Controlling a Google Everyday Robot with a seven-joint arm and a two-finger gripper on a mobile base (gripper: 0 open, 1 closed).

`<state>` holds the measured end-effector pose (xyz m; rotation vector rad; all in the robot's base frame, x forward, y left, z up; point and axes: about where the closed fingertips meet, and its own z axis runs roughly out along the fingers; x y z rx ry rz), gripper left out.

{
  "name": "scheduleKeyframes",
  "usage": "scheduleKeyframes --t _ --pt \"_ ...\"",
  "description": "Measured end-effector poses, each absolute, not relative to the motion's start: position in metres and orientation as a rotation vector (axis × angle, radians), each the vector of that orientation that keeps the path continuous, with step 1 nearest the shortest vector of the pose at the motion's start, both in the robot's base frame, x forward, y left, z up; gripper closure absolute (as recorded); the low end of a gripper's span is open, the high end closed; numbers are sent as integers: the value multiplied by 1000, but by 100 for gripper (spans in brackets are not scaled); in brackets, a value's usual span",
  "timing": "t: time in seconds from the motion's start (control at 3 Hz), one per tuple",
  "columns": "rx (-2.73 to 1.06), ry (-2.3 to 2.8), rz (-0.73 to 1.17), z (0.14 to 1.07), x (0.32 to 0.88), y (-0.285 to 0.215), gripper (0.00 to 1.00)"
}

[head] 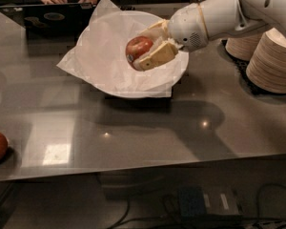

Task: Pick apple from white bowl

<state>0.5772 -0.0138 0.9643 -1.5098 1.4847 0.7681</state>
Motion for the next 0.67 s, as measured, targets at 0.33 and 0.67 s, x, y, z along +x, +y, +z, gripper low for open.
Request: scheduleKeyframes --t 0.33,0.67 --pt "-1487 1419 766 987 563 -34 100" --pt "-1487 1419 766 987 563 -34 100"
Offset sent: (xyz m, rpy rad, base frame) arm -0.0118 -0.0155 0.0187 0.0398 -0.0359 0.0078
